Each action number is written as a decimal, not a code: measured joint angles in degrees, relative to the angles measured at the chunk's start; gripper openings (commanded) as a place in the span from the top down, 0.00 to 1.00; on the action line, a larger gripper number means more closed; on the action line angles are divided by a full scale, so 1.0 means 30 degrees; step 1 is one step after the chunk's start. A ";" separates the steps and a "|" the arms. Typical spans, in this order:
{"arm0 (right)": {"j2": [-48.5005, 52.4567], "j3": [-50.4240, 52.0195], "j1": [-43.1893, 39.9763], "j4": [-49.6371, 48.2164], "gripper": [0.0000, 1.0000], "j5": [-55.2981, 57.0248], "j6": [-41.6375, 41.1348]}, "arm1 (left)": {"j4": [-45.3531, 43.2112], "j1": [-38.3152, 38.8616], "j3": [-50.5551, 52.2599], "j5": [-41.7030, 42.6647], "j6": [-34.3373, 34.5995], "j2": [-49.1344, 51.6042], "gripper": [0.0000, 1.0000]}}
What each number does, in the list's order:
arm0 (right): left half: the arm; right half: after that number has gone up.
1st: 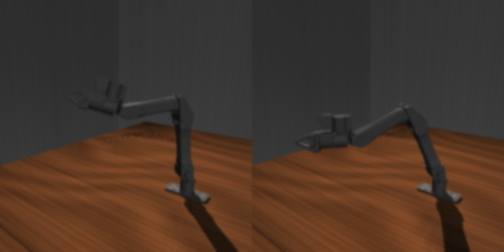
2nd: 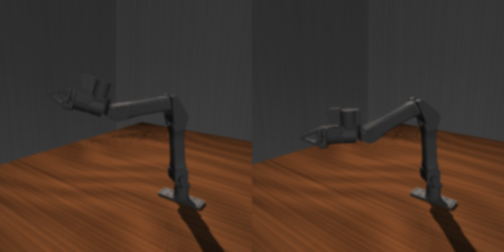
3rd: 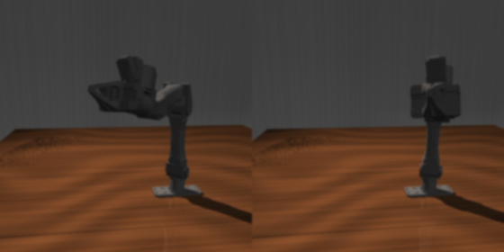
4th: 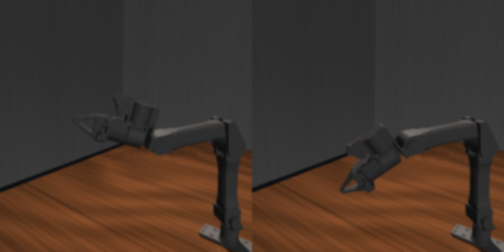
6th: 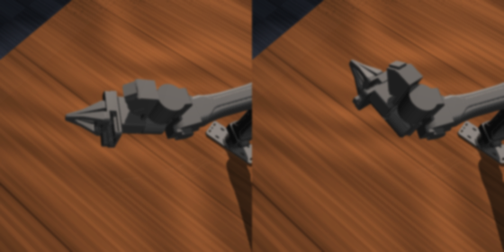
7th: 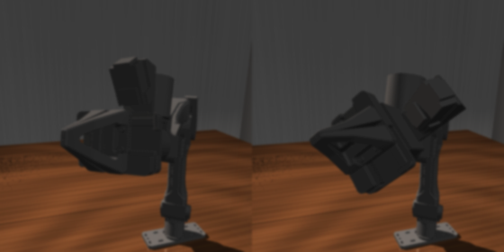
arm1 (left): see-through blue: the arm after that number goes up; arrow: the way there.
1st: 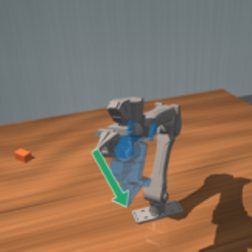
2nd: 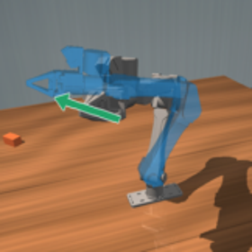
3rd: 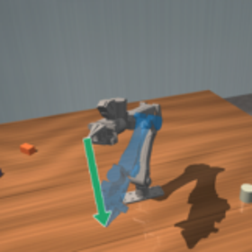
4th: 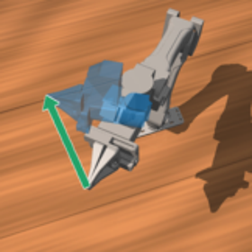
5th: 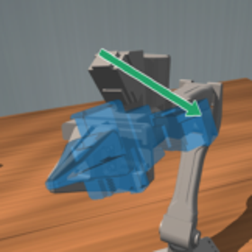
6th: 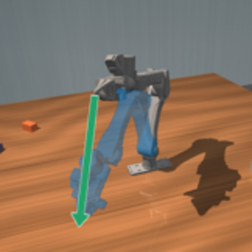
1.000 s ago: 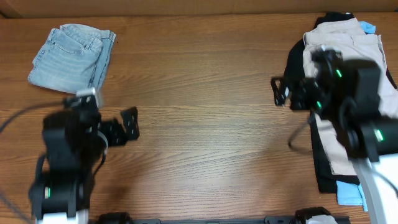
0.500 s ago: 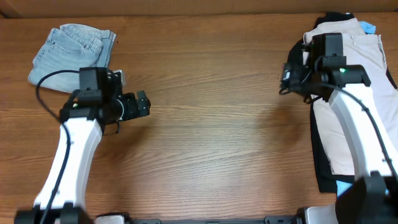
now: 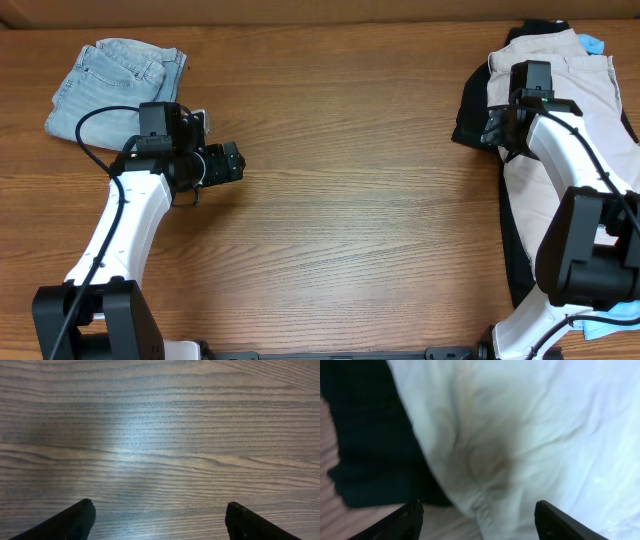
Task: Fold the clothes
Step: 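Reach the right gripper to the beige shorts on the right pile and grasp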
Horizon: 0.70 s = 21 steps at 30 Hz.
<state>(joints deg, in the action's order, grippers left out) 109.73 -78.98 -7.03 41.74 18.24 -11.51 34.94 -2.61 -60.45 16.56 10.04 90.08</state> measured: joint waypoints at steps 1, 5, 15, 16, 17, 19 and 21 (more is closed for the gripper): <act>0.0066 0.0000 0.0000 -0.0248 0.34 0.0233 -0.0036 | -0.0036 0.0000 0.0000 0.0000 0.0000 0.0000 0.11; 0.0437 0.0000 0.0000 -0.1086 0.44 0.0860 -0.0044 | -0.0124 0.0000 0.0000 0.0000 0.0000 0.0000 0.10; 0.1661 0.0000 0.0000 -0.2776 0.44 0.0867 0.0364 | -0.0197 0.0000 0.0000 0.0000 0.0007 0.0000 0.10; 0.1792 0.0000 0.0000 -0.2907 0.44 0.0845 0.0379 | -0.0211 0.0000 0.0000 0.0000 0.0007 0.0000 0.10; 0.1974 0.0000 0.0000 -0.3016 0.44 0.0831 0.0408 | -0.0226 0.0000 0.0000 0.0000 0.0007 0.0000 0.10; 0.2317 0.0000 0.0000 -0.3242 0.62 0.0823 0.0532 | -0.0240 0.0000 0.0000 0.0000 0.0000 0.0000 0.09; 0.2535 0.0000 0.0000 -0.3359 0.71 0.0816 0.0583 | -0.0248 0.0000 0.0000 0.0000 0.0007 0.0000 0.09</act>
<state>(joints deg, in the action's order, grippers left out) 117.34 -78.98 -7.03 31.66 20.69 -9.76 34.20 -2.61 -60.45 16.56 10.07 90.08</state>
